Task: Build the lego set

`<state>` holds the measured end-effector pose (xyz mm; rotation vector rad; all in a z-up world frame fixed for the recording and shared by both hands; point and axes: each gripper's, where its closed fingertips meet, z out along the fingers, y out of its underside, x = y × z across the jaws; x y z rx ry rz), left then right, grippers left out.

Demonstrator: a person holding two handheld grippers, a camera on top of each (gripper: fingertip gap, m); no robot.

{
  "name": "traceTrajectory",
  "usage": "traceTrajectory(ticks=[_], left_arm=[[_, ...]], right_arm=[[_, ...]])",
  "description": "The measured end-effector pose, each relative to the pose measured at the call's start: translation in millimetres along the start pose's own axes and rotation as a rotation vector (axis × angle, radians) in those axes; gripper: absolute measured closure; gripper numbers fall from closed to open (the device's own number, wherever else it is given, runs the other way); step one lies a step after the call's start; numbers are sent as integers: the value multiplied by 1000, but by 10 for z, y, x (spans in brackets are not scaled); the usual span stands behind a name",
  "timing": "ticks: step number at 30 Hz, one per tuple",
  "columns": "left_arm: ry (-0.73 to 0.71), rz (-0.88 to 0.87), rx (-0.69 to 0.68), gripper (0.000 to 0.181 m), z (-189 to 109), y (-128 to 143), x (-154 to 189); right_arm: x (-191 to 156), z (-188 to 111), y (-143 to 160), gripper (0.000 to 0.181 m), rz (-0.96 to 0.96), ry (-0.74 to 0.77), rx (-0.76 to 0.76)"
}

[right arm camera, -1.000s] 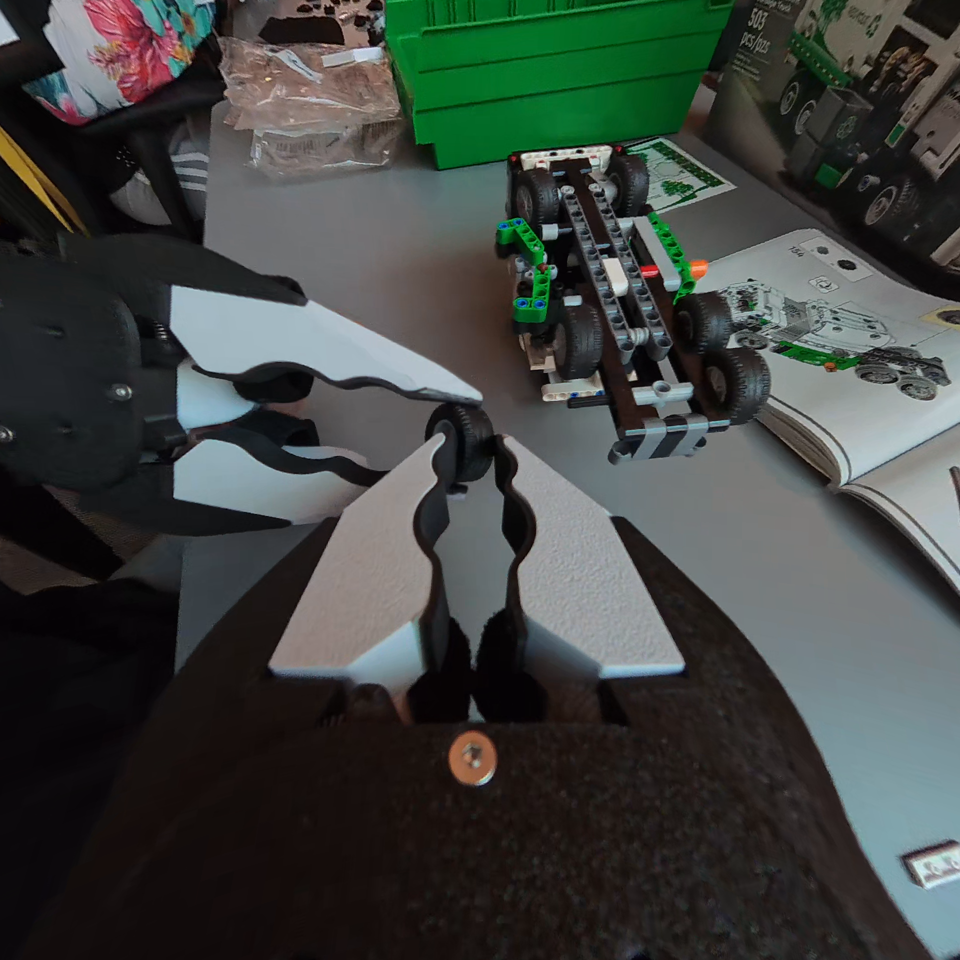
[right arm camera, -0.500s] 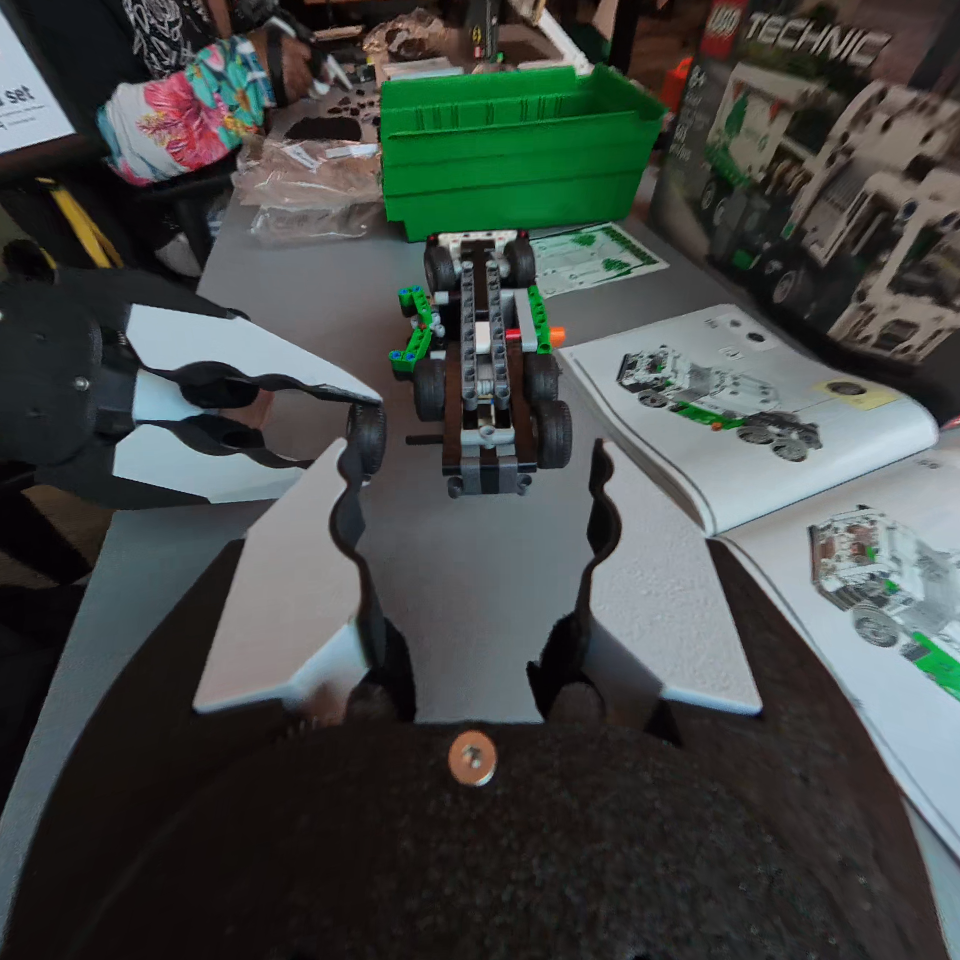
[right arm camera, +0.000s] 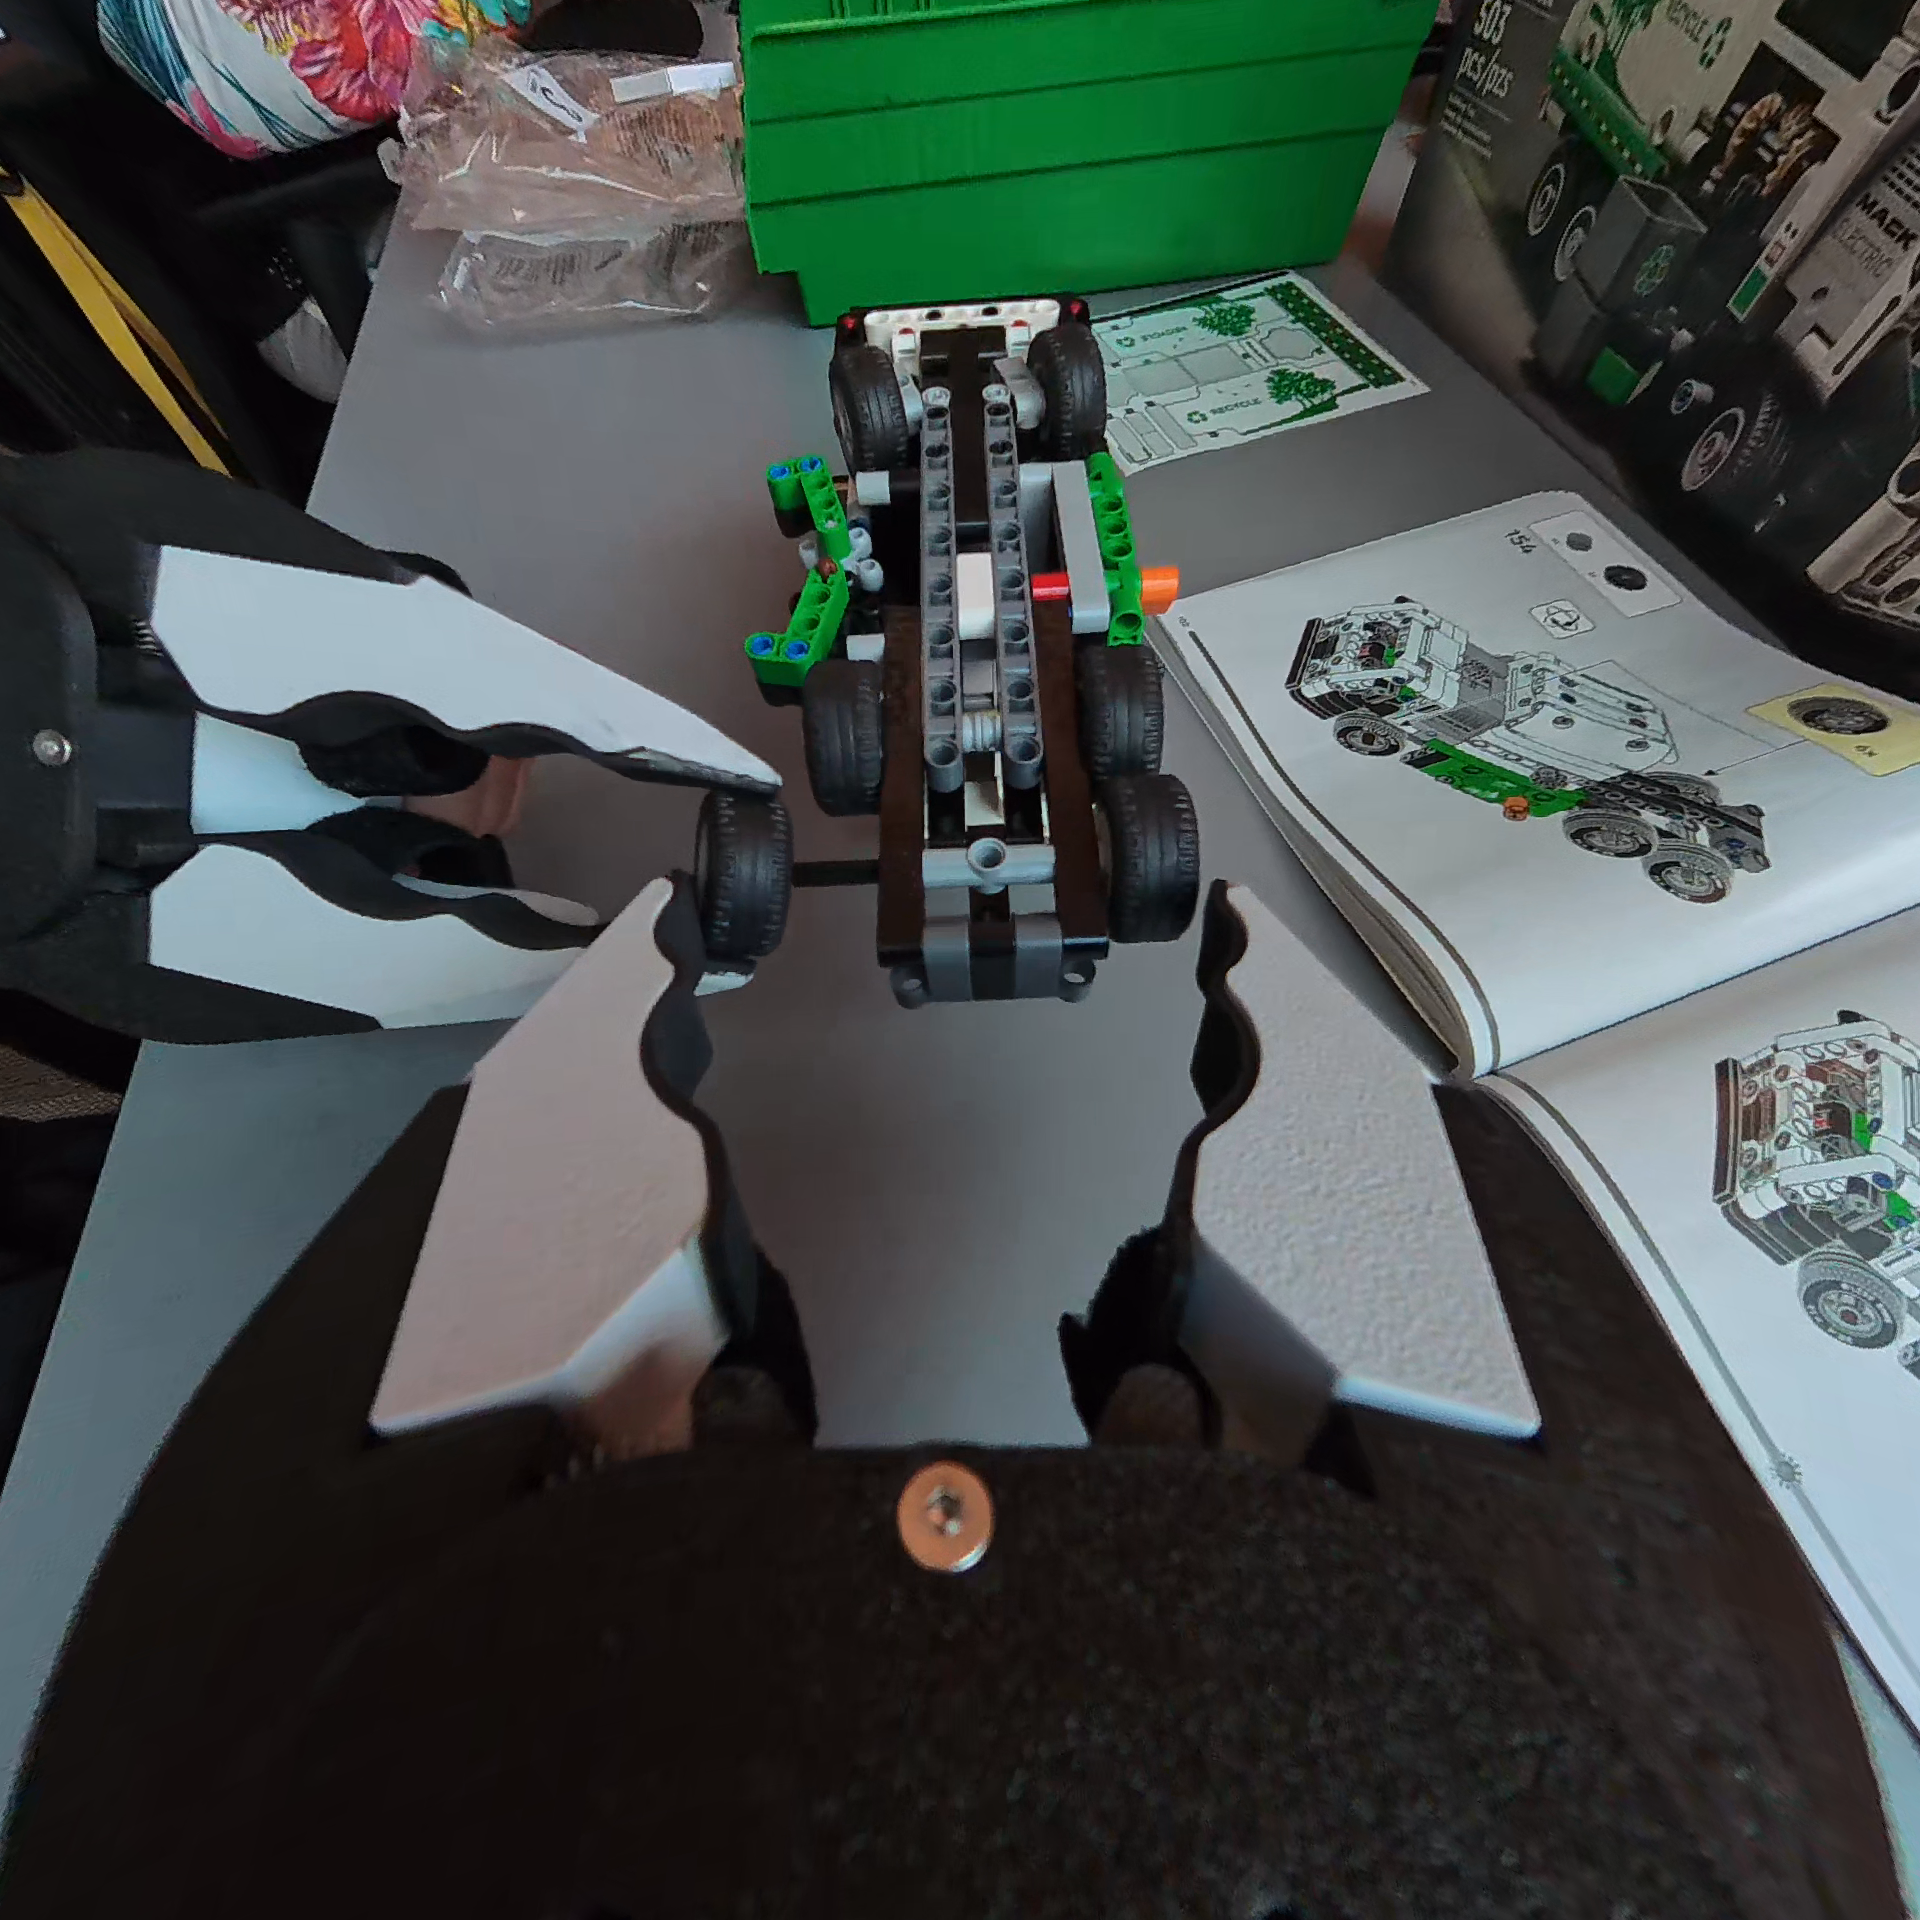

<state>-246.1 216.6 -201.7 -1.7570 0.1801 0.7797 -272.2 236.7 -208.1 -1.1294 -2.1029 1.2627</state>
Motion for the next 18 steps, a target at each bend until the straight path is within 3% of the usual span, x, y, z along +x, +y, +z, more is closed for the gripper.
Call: traceTrajectory(ticks=[18], left_arm=[[5, 11, 42, 151, 25, -18, -20]], right_arm=[[-15, 49, 48, 88, 54, -105, -46]])
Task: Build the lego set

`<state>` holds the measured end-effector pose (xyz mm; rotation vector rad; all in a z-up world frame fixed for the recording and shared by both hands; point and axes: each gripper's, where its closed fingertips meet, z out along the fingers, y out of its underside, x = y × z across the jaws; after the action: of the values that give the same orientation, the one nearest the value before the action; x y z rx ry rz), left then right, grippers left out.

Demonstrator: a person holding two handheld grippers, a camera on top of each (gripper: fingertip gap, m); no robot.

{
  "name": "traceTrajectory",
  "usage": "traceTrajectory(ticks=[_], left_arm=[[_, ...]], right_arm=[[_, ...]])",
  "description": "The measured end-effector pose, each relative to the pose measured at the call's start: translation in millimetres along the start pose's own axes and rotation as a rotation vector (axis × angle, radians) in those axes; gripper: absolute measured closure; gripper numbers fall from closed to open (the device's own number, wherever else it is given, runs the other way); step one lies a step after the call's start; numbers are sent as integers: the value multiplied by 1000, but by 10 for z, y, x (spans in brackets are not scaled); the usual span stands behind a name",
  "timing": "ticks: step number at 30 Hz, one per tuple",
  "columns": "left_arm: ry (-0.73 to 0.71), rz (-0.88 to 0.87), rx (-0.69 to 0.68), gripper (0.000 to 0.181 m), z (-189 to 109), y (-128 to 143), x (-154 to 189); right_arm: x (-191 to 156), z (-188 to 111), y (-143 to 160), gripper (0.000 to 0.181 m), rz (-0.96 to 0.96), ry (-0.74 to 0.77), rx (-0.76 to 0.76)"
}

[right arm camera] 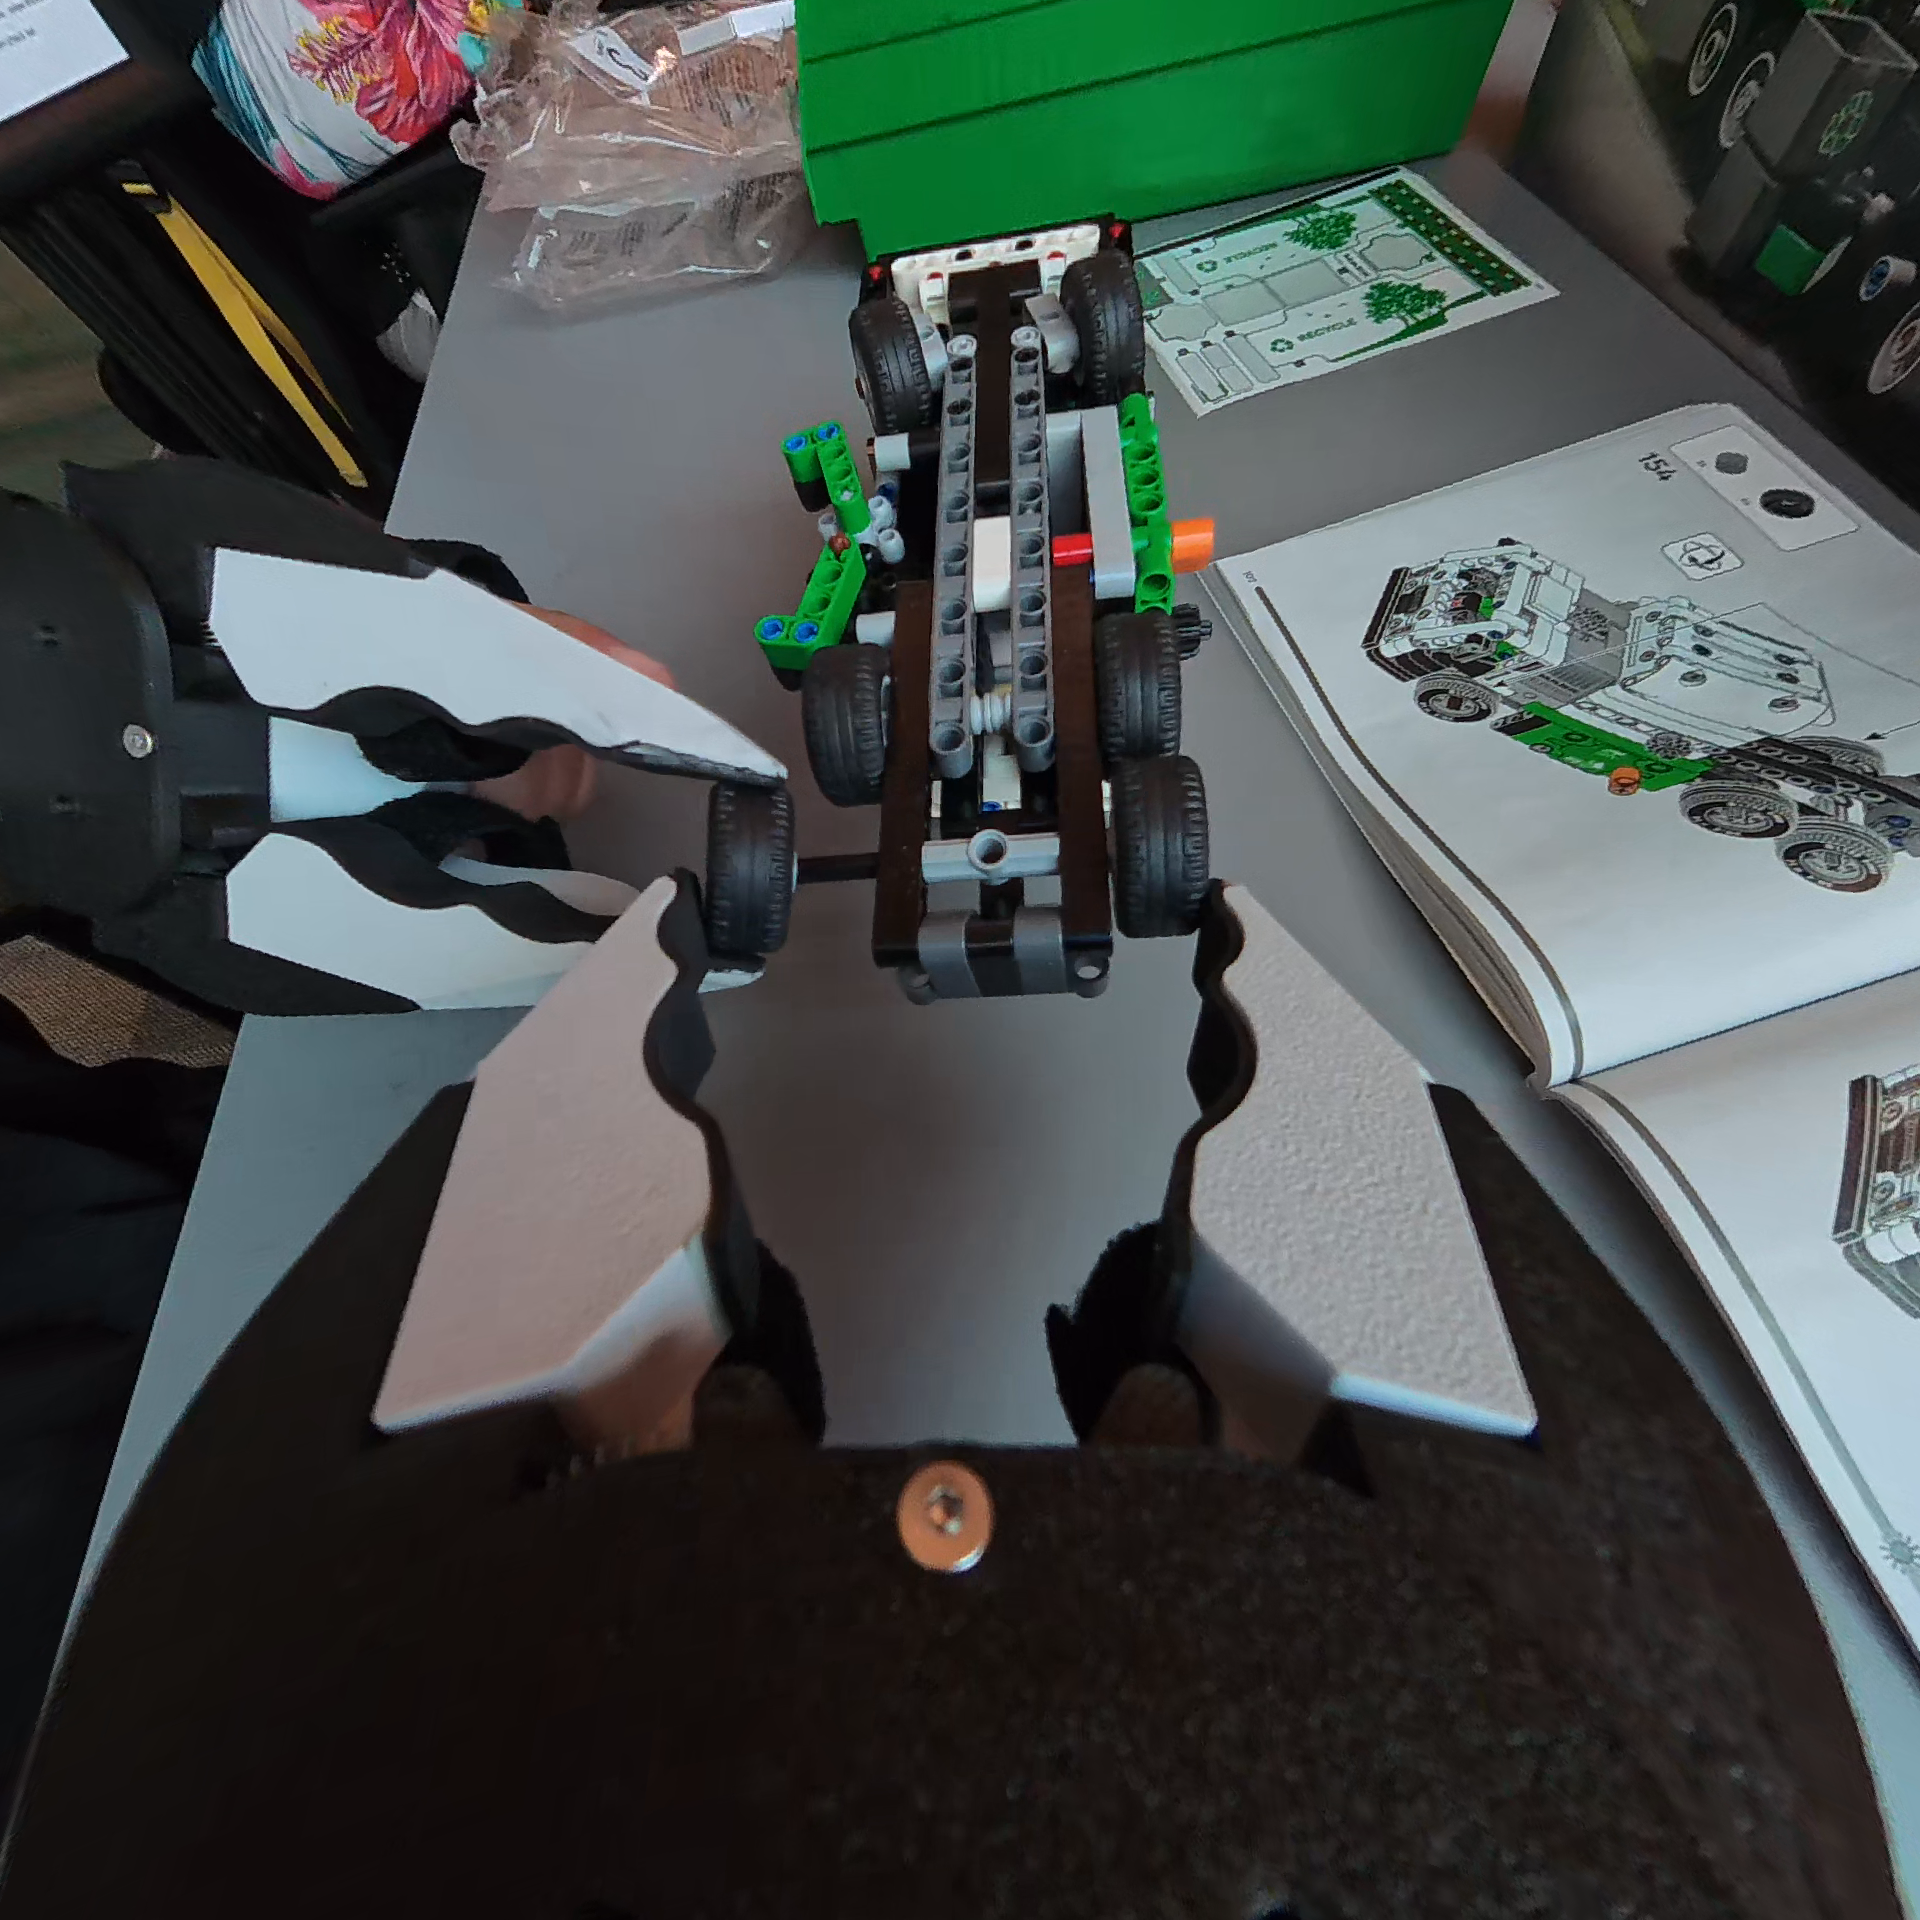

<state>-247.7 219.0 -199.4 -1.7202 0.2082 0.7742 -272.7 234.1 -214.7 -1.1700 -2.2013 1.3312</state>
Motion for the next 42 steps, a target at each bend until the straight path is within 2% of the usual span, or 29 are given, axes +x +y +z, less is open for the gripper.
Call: traceTrajectory(ticks=[14, 19, 20, 21, 22, 24, 28, 31, 33, 38, 39, 42], left_arm=[[-19, 59, 16, 151, 0, 51, -37], [-27, 53, 4, 149, 2, 92, -57], [-16, 39, -6, 151, 6, 116, -52], [-1, 22, -26, 155, 11, 156, -43], [2, 9, -39, 157, 12, 187, -58], [15, -26, -29, 157, -9, 183, -81], [49, -49, -7, 158, -45, 158, -59], [98, -82, 22, 162, -132, 137, -48], [122, -107, 22, 162, -178, 146, -58], [240, -143, 26, 161, -257, 143, -54], [269, -151, 26, 161, -270, 146, -53], [333, -190, 26, 161, -294, 159, -44]], right_arm=[[25, 39, 7, 88, -3, 46, -51], [11, 49, 16, 93, -13, 56, -56], [-1, 49, 25, 97, -25, 57, -64], [-12, 43, 30, 112, -38, 60, -69], [-10, 36, 15, 117, -48, 72, -56], [25, 23, -22, 105, -52, 114, -31], [-46, 1, -22, 108, -54, 84, -58], [-88, -48, -60, 96, -112, 85, -28], [-92, -106, -92, 97, -158, 104, -5], [-582, -230, -241, 127, -421, -19, 91], [-662, -220, -274, 139, -488, -30, 96], [-689, -40, -261, 147, -654, -26, 27]])
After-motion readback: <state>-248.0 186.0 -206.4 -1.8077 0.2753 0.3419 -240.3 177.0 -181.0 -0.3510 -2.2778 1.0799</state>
